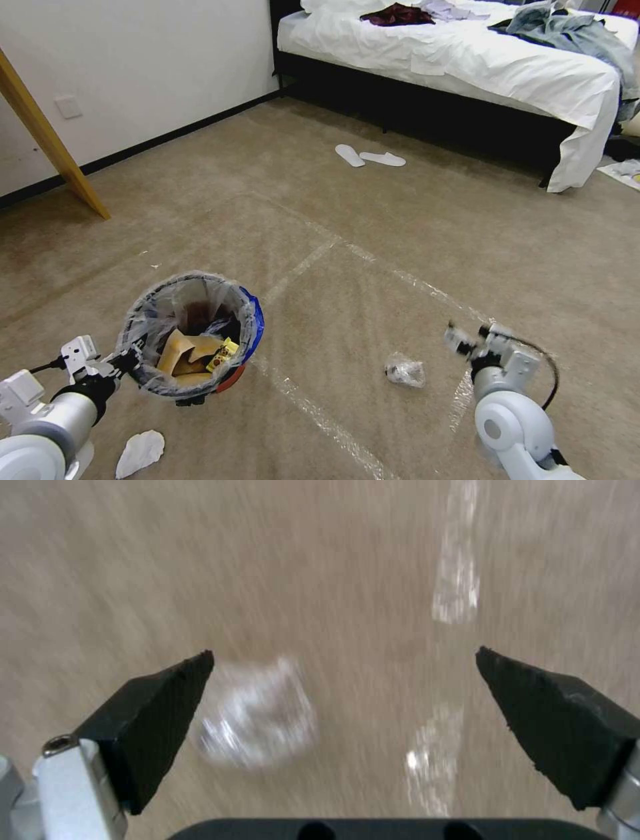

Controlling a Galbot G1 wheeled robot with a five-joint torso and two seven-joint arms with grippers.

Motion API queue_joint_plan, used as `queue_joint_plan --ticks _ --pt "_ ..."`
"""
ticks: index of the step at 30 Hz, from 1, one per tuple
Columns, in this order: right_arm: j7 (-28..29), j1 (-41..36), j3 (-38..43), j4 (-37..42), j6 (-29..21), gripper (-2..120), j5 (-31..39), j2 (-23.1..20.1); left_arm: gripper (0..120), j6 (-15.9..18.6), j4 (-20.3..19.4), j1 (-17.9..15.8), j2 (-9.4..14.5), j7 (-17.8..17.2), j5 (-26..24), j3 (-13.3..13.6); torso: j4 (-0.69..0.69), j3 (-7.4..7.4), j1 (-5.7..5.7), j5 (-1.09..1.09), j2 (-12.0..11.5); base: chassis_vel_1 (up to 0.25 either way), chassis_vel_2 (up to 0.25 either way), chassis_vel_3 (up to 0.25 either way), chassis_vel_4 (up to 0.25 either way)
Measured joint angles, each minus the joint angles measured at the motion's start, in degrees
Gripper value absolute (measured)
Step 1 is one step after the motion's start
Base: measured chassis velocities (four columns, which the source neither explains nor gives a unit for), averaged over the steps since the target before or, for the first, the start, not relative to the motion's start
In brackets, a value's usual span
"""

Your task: Pick up the trash bin and place the garbage on the floor into it.

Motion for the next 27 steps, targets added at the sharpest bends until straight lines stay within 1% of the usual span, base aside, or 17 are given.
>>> queue_joint_plan --ticks 3,5,9,11,14,16,17,19,22,27 --pt "1.35 1.22 -1.25 -2.07 -1.19 100 2.05 0.28 1 -0.03 0.14 -0.15 0.0 0.01 0.02 0.08 0.0 0.0 0.0 0.0 0.0 0.0 0.0 0.0 0.0" --pt "2.35 3.89 -3.61 -5.78 -2.34 100 3.78 1.22 1 -0.05 0.39 -0.27 -0.14 0.04 0.17 0.29 0.0 0.0 0.0 0.0 0.0 0.0 0.0 0.0 0.0" --pt "2.33 6.47 -5.78 -8.73 -2.77 100 3.96 1.8 1 -0.07 0.46 -0.26 -0.16 0.07 0.23 0.32 0.0 0.0 0.0 0.0 0.0 0.0 0.0 0.0 0.0" --pt "1.48 9.49 -8.14 -12.27 -3.42 100 3.82 2.32 1 -0.09 0.46 -0.13 -0.14 0.09 0.22 0.23 0.0 0.0 0.0 0.0 0.0 0.0 0.0 0.0 0.0" --pt "1.04 10.65 -9.07 -13.77 -3.56 100 3.5 2.54 1 -0.1 0.46 -0.06 -0.14 0.08 0.22 0.21 0.0 0.0 0.0 0.0 0.0 0.0 0.0 0.0 0.0" --pt "-0.28 13.55 -11.22 -18.23 -3.59 100 2.16 3.34 1 -0.14 0.43 0.19 -0.24 0.09 0.21 0.11 0.01 0.0 0.0 0.0 0.0 0.0 0.0 0.0 0.0" --pt "-0.28 13.55 -11.22 -18.23 -3.59 100 2.16 3.34 1 -0.14 0.43 0.19 -0.24 0.09 0.21 0.11 0.01 0.0 0.0 0.0 0.0 0.0 0.0 0.0 0.0" --pt "-1.09 15.69 -12.65 -21.79 -3.66 100 1.45 4.18 1 -0.19 0.32 0.35 -0.28 0.1 0.22 0.03 0.01 0.0 0.0 0.0 0.0 0.0 0.0 0.0 0.0" --pt "-1.37 16.27 -13.06 -22.97 -3.66 100 1.17 4.44 1 -0.2 0.26 0.36 -0.29 0.11 0.22 0.02 0.0 0.0 0.0 0.0 0.0 0.0 0.0 0.0 0.0" --pt "-4.21 18.28 -14.3 -27.74 -2.93 99 -0.09 5.31 1 -0.24 0.05 0.4 -0.48 0.11 0.22 0.03 0.0 0.0 0.0 0.01 0.0 0.0 0.0 0.0 0.0"
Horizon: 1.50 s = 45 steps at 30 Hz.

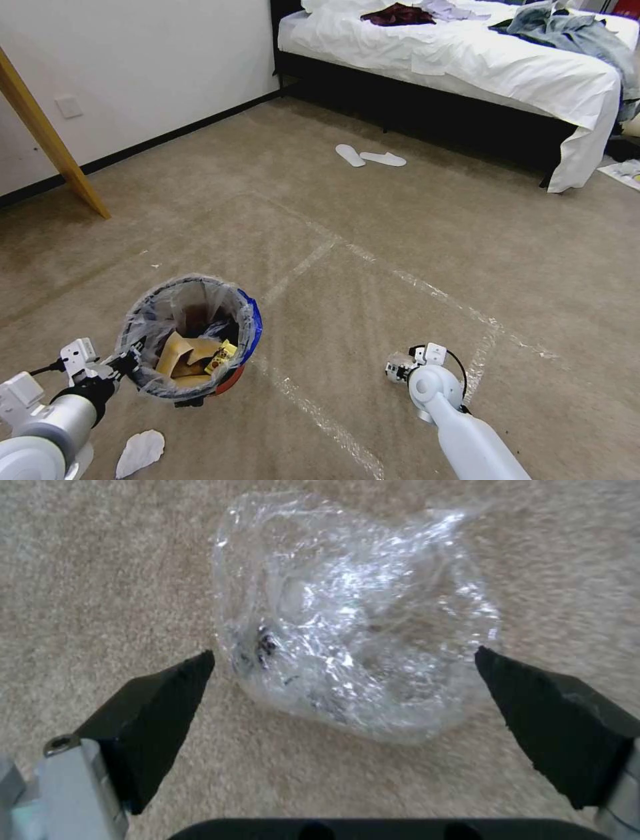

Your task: Pick up the trash bin and place the garbage on the floor into it.

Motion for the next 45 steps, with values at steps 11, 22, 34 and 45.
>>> queue_joint_plan --ticks 11,22,34,45 --pt "-4.9 2.94 -1.22 -6.95 3.31 62 -3.05 1.4 1 -0.13 0.03 0.27 -0.31 0.35 0.5 0.28 0.0 0.0 0.0 0.0 0.0 0.0 0.0 0.0 0.0" --pt "-5.22 2.04 -1.0 -3.99 3.59 25 -3.65 0.28 1 -0.46 0.97 -0.08 -0.23 0.64 1.12 0.38 0.0 0.0 0.0 0.0 0.0 0.0 0.0 0.0 0.0" --pt "-6.75 -0.68 0.71 1.15 5.37 0 -4.24 -1.13 1 -0.49 0.87 0.21 -0.29 0.69 1.33 0.47 0.0 0.0 0.0 0.01 0.0 0.0 0.0 0.0 0.0" --pt "-35.23 -4.07 3.36 22.01 38.75 0 -12.85 -11.81 1 -0.43 -0.68 0.72 -0.41 0.69 0.9 0.71 -0.01 -0.01 -0.01 0.0 0.0 0.0 0.0 0.0 0.0"
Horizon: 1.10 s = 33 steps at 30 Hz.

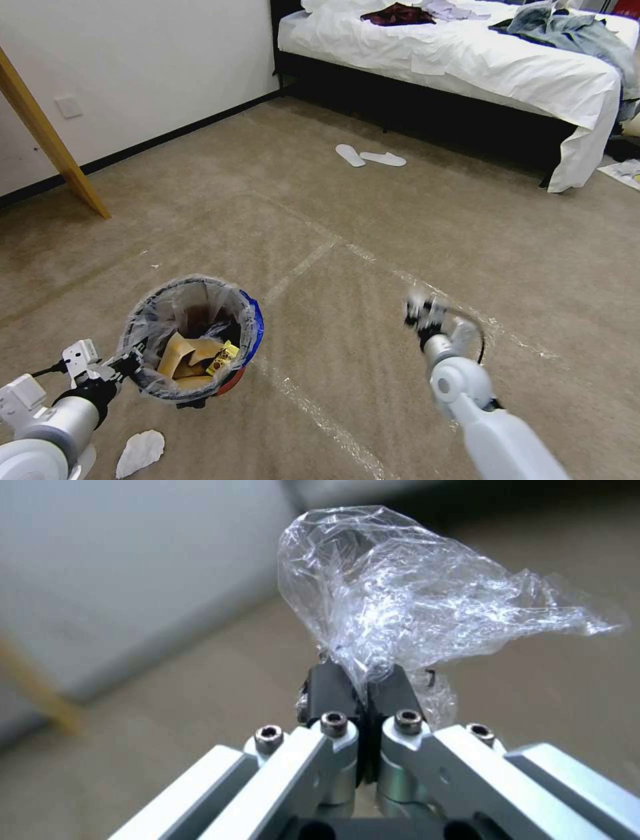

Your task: Pick up the trash bin and place the garbage on the floor into it.

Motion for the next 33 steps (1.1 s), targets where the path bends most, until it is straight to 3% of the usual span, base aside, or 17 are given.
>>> queue_joint_plan --ticks 1,3,6,13,17,20,21,23,29,33 --pt "0.0 0.0 0.0 0.0 0.0 0 0.0 0.0 1 0.0 0.0 0.0 0.0 0.0 0.0 0.0 0.0 0.0 0.0 0.0 0.0 0.0 0.0 0.0 0.0" --pt "-5.55 1.45 -1.62 4.25 4.94 0 1.02 -2.7 1 0.11 -0.27 0.05 -0.02 -0.09 -0.3 0.19 0.01 0.0 0.0 0.01 0.0 0.0 0.0 0.0 0.0" --pt "-7.76 2.76 -2.76 6.64 6.44 0 2.09 -3.85 1 0.2 -0.52 0.1 -0.02 -0.24 -0.62 0.33 0.01 0.0 0.0 0.0 0.0 0.0 0.0 0.0 0.0" --pt "-12.72 7.34 -7.29 12.86 7.72 0 6.75 -6.83 1 0.54 -1.09 0.11 0.21 -0.47 -1.19 0.97 0.01 0.0 0.0 -0.01 0.0 0.0 0.0 0.0 0.0" --pt "-12.64 11.36 -11.77 16.8 6.31 0 10.42 -8.48 1 0.73 -1.19 -0.23 0.23 -0.53 -1.34 1.48 0.02 0.0 0.0 0.0 0.0 0.0 0.0 0.0 0.0" --pt "-6.31 24.69 -25.6 21.87 0.2 0 18.3 -10.66 1 0.99 -1.12 -1.0 0.19 -0.66 -1.34 2.1 0.0 0.01 0.0 0.0 0.0 0.0 0.0 0.0 0.0" --pt "-6.31 24.69 -25.6 21.87 0.2 0 18.3 -10.66 1 0.99 -1.12 -1.0 0.19 -0.66 -1.34 2.1 0.0 0.01 0.0 0.0 0.0 0.0 0.0 0.0 0.0" --pt "-0.32 34.4 -36.57 21.83 -5.07 0 22.08 -9.12 1 1.06 -1.0 -1.26 0.12 -0.69 -1.33 2.21 0.03 0.01 0.01 -0.01 0.0 0.0 0.0 0.0 0.0" --pt "8.48 43.16 -48.15 18.52 -12.59 0 25.8 -3.05 1 1.08 -0.98 -1.02 0.29 -0.7 -1.42 1.59 0.02 0.01 0.01 -0.01 0.0 0.0 0.0 0.0 0.0" --pt "13.54 45.67 -52.31 17.28 -16.73 0 26.25 -1.72 1 1.1 -0.98 -1.13 0.66 -0.7 -1.77 1.18 0.01 0.01 0.01 -0.01 0.0 0.0 0.0 0.0 0.0"
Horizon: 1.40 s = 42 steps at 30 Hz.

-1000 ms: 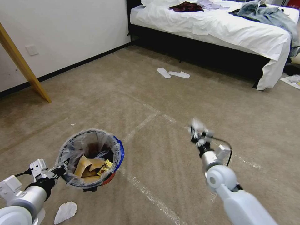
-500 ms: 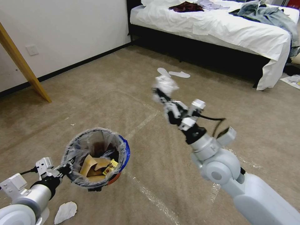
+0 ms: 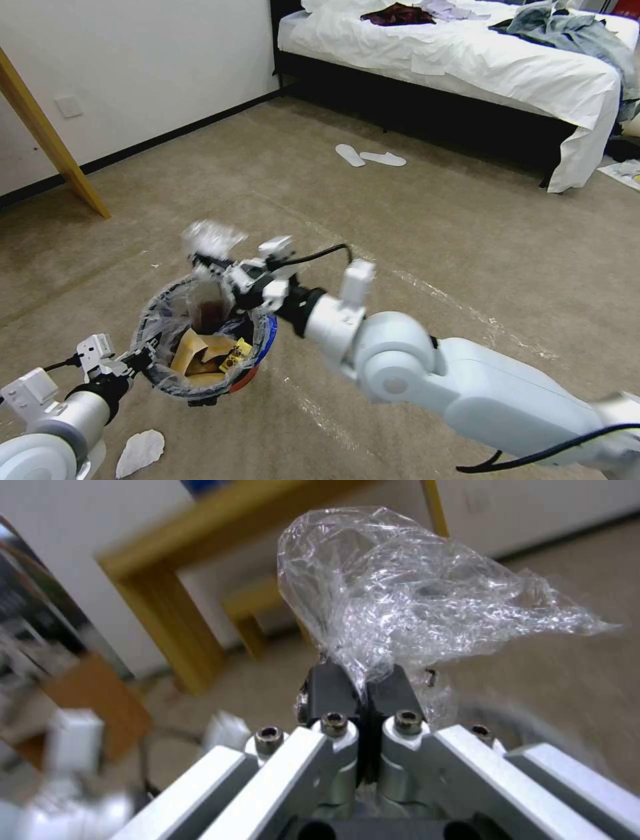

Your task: Pick up the trash bin and place the garbage on the floor into it.

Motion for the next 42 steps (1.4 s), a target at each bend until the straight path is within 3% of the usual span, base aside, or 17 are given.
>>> queue_joint_plan --ticks 5,14,27,42 --pt "4.2 0.23 -1.68 -0.67 -4.12 0 -0.03 0.16 1 0.01 0.0 -0.14 0.3 -0.06 -0.38 -0.29 -0.01 0.0 0.0 0.0 0.0 0.0 0.0 0.0 0.0" --pt "7.05 -0.22 -3.52 -1.44 -7.26 0 0.11 0.52 1 0.01 0.37 -0.89 0.42 -0.16 -0.57 -0.19 -0.01 0.0 0.0 0.0 0.0 0.0 0.0 0.0 0.0" --pt "8.32 0.54 -6.38 -4.12 -8.26 0 0.43 3.54 1 0.01 0.27 -0.86 0.44 -0.23 -0.85 -0.55 0.0 0.0 0.0 0.01 0.0 0.0 0.0 0.0 0.0" --pt "10.36 -1.05 -7.31 -6.62 -9.43 0 -0.27 3.46 1 0.01 0.0 -0.91 0.33 -0.44 -1.2 -0.62 -0.01 0.0 0.0 0.01 0.0 0.0 0.0 0.0 0.0"
